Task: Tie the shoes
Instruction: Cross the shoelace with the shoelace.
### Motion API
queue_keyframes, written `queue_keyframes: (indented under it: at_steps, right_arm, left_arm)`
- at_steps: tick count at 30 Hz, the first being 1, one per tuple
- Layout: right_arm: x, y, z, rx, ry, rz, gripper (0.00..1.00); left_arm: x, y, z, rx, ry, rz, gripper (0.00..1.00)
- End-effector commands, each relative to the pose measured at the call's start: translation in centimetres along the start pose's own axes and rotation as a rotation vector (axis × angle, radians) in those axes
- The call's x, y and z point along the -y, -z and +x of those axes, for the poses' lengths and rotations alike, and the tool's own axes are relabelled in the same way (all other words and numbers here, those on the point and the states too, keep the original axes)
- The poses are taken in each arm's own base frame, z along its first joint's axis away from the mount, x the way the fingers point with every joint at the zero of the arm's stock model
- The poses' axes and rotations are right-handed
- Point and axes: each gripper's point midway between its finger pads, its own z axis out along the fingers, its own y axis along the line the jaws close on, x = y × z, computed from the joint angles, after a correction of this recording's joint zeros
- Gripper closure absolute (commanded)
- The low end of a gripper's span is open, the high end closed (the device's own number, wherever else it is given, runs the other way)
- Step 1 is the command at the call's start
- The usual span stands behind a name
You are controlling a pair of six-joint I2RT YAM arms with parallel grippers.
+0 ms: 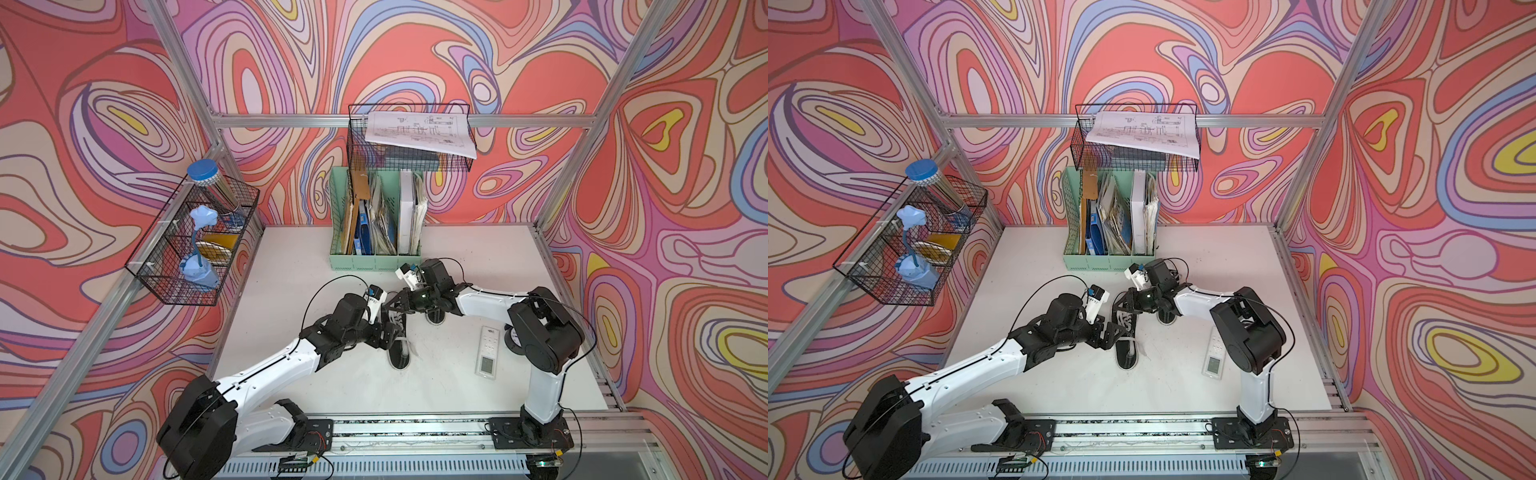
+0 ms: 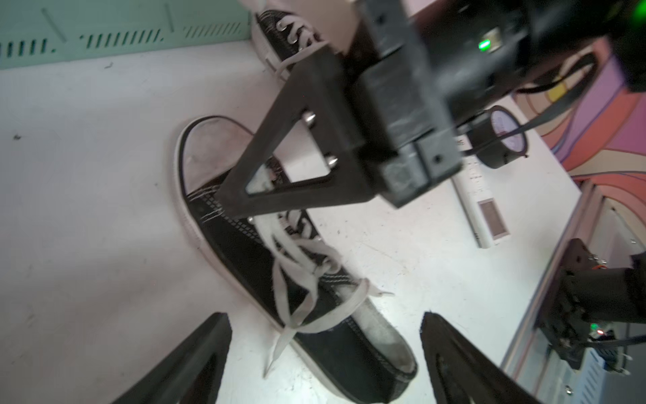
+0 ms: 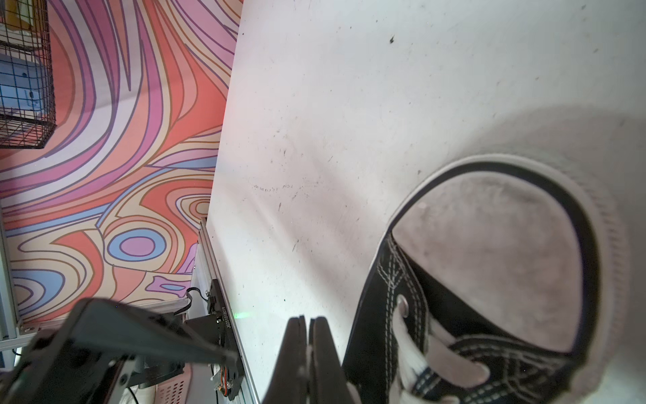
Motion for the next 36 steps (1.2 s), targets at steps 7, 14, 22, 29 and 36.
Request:
queue_keyframes:
  at_steps: [7,14,22,29,36]
  right_arm:
    - [-0.6,0.1,-0.8,0.012,0.026,-0.01,1.0]
    - [-0.5,0.0,-0.8,0.012,0.022,-0.008,1.0]
    - [-0.5,0.0,-0.8,0.012,0.023,-0.009,1.0]
    - [-0.7,0.1,-0.8,0.013,0.025,-0.012,1.0]
    - [-0.7,0.1,-0.8,0.01,0.025,-0.012,1.0]
  left_arm:
    - [-2.1,-2.9,4.5,-0.175,0.032,-0.029,0.29]
    - [-2.2,-4.0,4.6,-0.191,0.03,-0.023,0.35]
    - [-0.6,-4.7,2.8,-0.146,0.043,0.062,0.4]
    - [-0.6,-5.4,1.5,-0.115,0.057,0.064,0.43]
    - [0.2,-5.2,0.2,-0.071,0.088,0.139,0.44]
